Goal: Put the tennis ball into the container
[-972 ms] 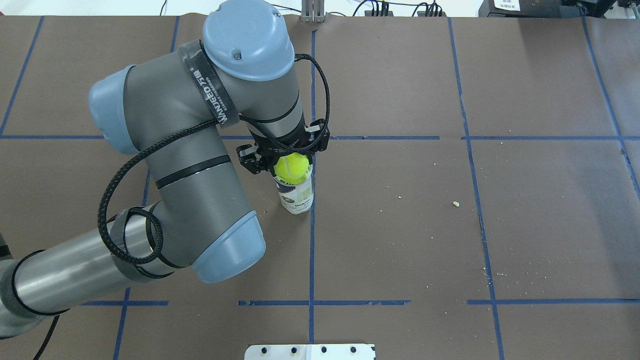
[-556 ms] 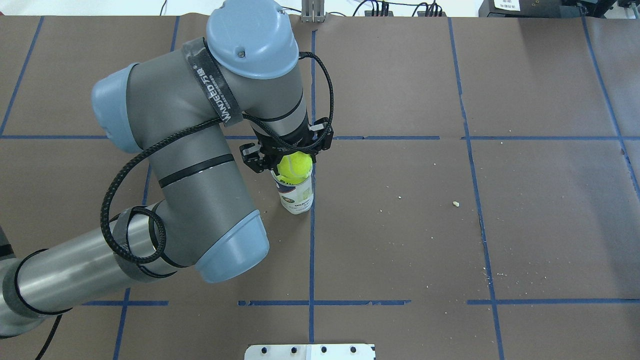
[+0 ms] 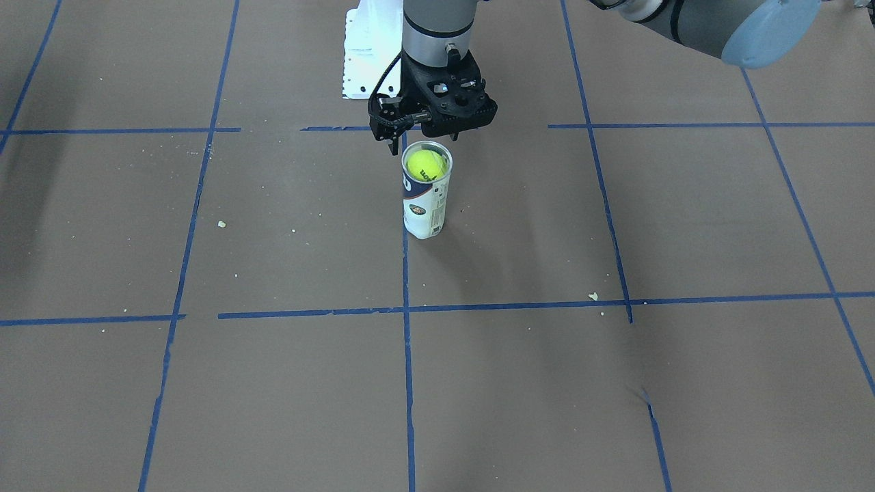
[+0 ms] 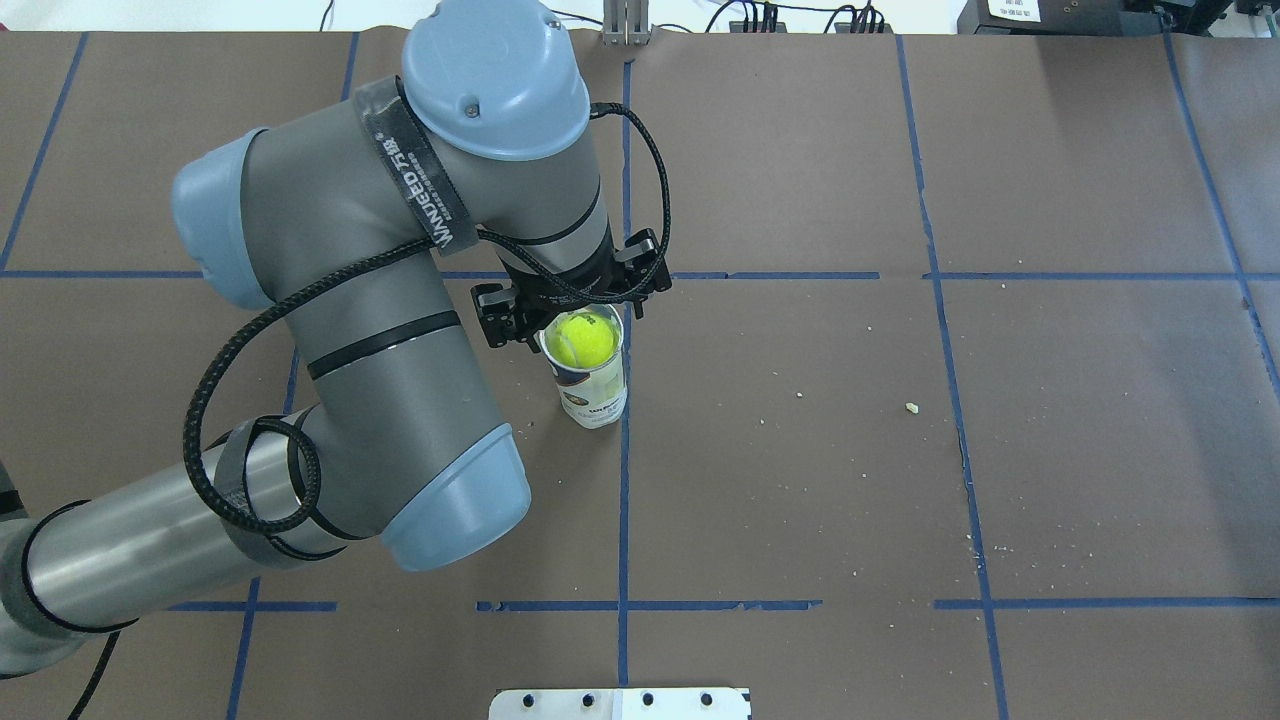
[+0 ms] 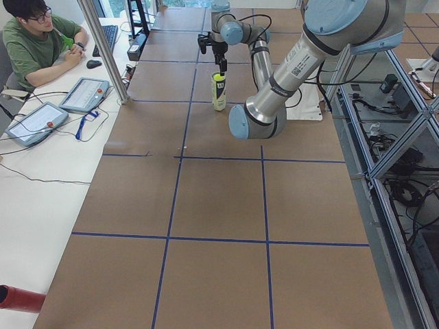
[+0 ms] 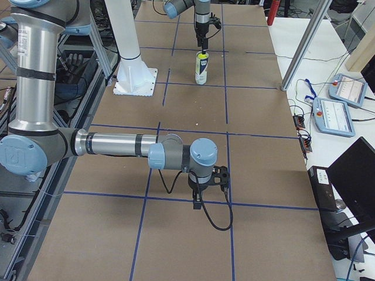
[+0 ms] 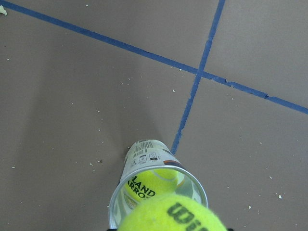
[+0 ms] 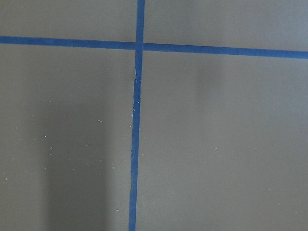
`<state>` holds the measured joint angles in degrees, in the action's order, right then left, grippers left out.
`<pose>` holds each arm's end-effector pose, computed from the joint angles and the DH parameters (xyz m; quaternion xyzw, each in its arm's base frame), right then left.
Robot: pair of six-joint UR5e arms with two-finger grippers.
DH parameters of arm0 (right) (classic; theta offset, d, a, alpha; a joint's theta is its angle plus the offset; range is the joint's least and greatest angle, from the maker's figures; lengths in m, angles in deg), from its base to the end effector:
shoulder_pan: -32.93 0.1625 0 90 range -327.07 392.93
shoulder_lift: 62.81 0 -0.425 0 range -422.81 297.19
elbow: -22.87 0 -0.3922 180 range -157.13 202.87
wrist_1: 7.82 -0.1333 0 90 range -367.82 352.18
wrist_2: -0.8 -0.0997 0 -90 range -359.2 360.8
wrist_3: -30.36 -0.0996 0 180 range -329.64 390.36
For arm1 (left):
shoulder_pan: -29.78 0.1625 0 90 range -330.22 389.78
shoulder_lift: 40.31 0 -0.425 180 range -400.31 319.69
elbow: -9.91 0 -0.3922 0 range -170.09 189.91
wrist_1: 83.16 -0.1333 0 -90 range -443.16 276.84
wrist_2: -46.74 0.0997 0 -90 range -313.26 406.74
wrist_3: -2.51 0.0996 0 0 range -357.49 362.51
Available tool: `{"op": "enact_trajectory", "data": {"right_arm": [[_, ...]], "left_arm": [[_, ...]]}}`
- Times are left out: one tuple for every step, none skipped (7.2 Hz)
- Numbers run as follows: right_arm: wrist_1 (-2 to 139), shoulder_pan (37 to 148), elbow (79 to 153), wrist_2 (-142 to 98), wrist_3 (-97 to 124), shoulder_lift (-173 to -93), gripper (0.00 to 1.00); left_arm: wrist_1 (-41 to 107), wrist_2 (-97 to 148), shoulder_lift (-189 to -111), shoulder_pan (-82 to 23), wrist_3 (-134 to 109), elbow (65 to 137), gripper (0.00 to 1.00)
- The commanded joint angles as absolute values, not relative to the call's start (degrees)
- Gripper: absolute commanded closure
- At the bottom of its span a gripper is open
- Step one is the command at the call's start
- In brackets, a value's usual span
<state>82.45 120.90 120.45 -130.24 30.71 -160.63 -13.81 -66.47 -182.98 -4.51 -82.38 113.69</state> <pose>0.0525 -0.4355 0.6612 -0.0093 -0.3504 -0.0179 0.9364 0.4673 -0.4325 0.0530 -0.0460 0.4213 -0.1516 0.8930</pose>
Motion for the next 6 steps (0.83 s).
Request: {"op": "enact_trajectory", "data": {"right_arm": [[82.4, 120.9, 120.4, -130.2, 30.7, -160.6, 0.00], [82.4, 120.9, 120.4, -130.2, 30.7, -160.5, 0.00], [82.4, 120.9, 120.5, -130.2, 30.7, -160.6, 0.00], [82.4, 120.9, 120.5, -130.2, 30.7, -160.5, 0.00], [82.4, 120.9, 120.4, -130.2, 30.7, -160.6, 0.00], [82.4, 120.9, 120.4, -130.2, 30.7, -160.6, 0.00]], "left_arm": [[-13.8, -66.4, -182.8, -4.6, -82.0, 114.0, 0.01], [-13.9, -66.4, -181.5, -4.8, -80.1, 115.4, 0.01], [-13.9, -66.4, -176.3, -5.0, -75.9, 121.2, 0.01], [-13.8, -66.4, -171.6, -6.5, -69.8, 125.9, 0.01], [-13.4, -66.6, -168.1, -10.1, -63.3, 127.1, 0.01], [-12.4, -67.0, -164.2, -14.1, -55.6, 128.3, 0.01]]}}
